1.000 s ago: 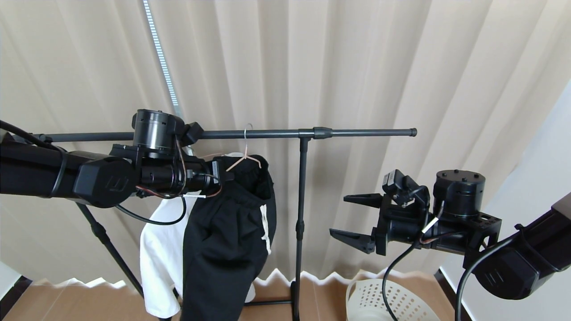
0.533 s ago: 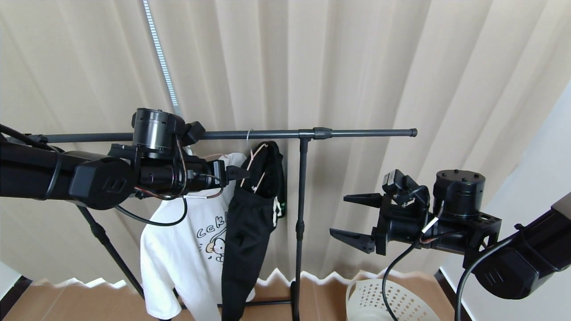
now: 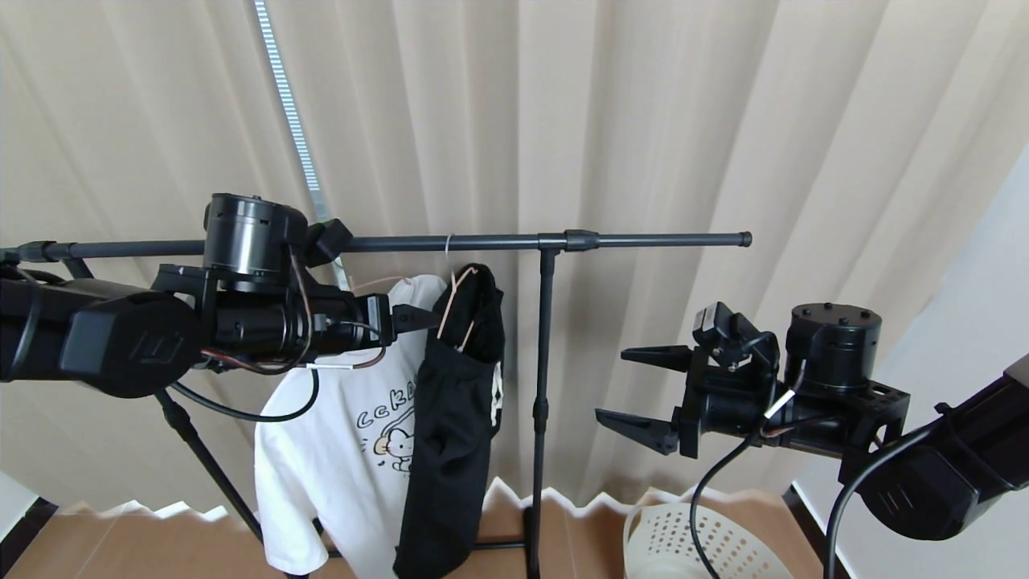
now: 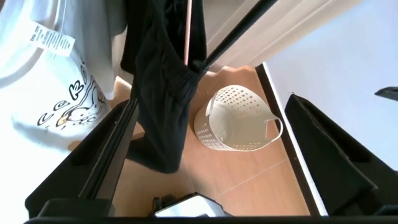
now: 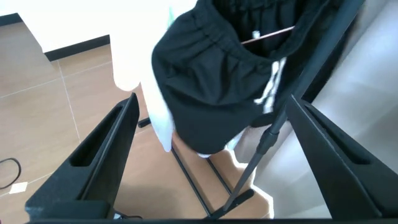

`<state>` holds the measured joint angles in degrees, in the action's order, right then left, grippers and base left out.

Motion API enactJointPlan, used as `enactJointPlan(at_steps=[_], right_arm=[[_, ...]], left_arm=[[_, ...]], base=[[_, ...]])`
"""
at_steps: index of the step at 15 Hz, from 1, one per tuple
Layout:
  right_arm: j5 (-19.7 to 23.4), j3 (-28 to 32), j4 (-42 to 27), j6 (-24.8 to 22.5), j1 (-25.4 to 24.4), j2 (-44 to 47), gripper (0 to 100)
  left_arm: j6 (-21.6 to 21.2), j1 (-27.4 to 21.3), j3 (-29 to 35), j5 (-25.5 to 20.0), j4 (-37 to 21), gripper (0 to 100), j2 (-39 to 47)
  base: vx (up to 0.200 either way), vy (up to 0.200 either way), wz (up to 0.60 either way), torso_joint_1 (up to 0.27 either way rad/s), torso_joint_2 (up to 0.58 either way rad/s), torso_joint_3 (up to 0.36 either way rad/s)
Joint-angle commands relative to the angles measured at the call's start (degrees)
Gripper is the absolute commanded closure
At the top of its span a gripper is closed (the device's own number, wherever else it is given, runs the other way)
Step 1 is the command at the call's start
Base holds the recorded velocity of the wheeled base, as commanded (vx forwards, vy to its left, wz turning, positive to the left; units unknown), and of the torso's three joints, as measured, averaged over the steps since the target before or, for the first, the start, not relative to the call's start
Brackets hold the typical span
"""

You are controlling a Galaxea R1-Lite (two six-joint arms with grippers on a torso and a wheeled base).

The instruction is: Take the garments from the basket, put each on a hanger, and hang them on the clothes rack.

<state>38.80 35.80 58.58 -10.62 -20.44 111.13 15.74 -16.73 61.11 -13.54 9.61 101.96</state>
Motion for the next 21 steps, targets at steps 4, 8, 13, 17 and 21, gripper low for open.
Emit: enactJointPlan(at_steps=[4,8,13,17,21], right_arm=[[-1.9,-0.9,-0.3,1.2,-0.1,-6.0,0],[-17.0,-5.4,-0.3,6.4,-2.1,-19.6,0],[-33.5,-27.2,-4.2,6.2,-8.6,-42.8,0],[-43.2,-35.7,-24.3,8.3,-14.0,-63.6,0],[-43.1,-35.6,-55.9,8.3,-14.0,-89.9,0]], left_arm=[[-0.4,0.4,-11.0,0.0,0.0,0,-13.7],[-3.6,0.7,-19.6,0.0,-1.6,0,-23.7],[-10.2,0.6,-41.5,-0.2,-1.3,0,-40.7],[-11.6,0.8,-56.4,-0.2,-1.6,0,-57.0],[-10.6,0.6,-61.1,-1.0,-4.2,0,-65.6]], base=[[0.0,0.0,0.0,0.0,0.0,0.0],[0.0,0.0,0.0,0.0,0.0,0.0],[0.0,0.0,0.0,0.0,0.0,0.0],[0.0,0.0,0.0,0.0,0.0,0.0],[0.0,0.0,0.0,0.0,0.0,0.0]])
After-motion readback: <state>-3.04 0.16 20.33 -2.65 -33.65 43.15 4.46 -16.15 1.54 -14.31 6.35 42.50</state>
